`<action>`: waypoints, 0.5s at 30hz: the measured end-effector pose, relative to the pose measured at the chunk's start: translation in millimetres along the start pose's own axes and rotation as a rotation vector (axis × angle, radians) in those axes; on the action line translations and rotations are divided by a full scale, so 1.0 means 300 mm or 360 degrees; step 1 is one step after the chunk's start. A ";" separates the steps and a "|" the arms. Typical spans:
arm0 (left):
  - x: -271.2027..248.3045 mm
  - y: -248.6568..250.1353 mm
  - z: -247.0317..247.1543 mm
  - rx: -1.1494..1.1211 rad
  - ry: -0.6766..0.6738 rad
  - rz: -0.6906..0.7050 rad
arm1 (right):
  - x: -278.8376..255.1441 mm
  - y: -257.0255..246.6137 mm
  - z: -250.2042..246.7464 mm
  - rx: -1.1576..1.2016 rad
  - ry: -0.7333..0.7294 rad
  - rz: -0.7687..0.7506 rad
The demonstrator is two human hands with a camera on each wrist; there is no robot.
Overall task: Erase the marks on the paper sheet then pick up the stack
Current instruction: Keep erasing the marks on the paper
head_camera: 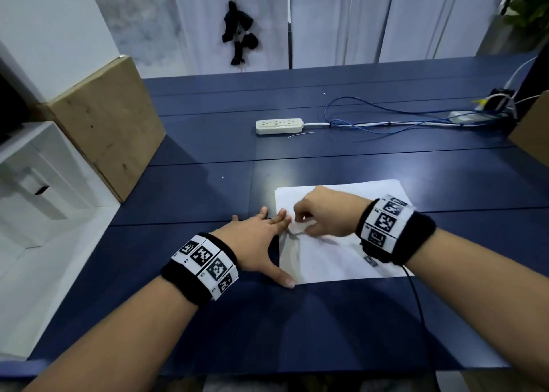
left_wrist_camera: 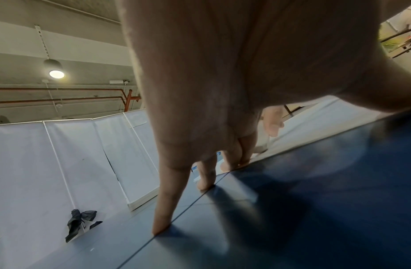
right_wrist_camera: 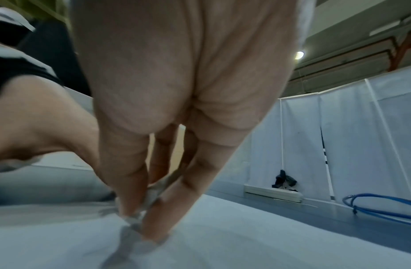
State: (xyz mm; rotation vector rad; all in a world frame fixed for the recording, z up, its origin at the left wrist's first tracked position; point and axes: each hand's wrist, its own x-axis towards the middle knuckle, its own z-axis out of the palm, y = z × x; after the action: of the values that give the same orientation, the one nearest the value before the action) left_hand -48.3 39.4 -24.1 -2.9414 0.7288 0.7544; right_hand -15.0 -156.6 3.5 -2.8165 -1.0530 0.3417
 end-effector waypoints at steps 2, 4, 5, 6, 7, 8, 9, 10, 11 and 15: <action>-0.001 -0.001 0.001 -0.0002 0.0002 -0.0003 | 0.002 0.011 0.002 -0.0002 0.0032 0.0023; 0.001 -0.003 0.000 -0.0026 0.0005 -0.0013 | -0.032 -0.007 0.014 0.0027 -0.0106 -0.0058; 0.000 -0.001 -0.002 -0.0028 0.0002 -0.0017 | -0.057 -0.025 0.020 0.0077 -0.0223 -0.0101; 0.001 0.000 -0.001 -0.0026 -0.0001 -0.0019 | -0.077 -0.041 0.024 0.0136 -0.0345 -0.0124; 0.002 0.000 0.000 -0.0023 -0.0001 -0.0020 | -0.086 -0.051 0.023 0.0173 -0.0425 -0.0133; 0.002 0.000 0.000 -0.0025 -0.0004 -0.0019 | -0.081 -0.051 0.019 0.0173 -0.0426 -0.0130; 0.003 0.002 -0.001 -0.0025 -0.0009 -0.0015 | -0.064 -0.041 0.013 0.0147 -0.0361 -0.0106; 0.003 -0.001 0.000 -0.0024 -0.0008 -0.0013 | -0.038 -0.024 0.002 0.0101 -0.0256 -0.0067; 0.004 -0.003 -0.001 -0.0022 -0.0010 -0.0012 | -0.016 -0.008 -0.009 0.0039 -0.0140 -0.0019; 0.001 -0.002 -0.001 -0.0034 -0.0015 -0.0015 | -0.025 0.017 0.000 0.0022 -0.0022 -0.0004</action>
State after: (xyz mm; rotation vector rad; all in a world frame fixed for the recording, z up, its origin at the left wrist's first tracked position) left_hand -47.5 39.8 -24.0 -2.9559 0.7099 0.7797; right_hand -17.3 -165.2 3.9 -2.8046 -1.0525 0.3677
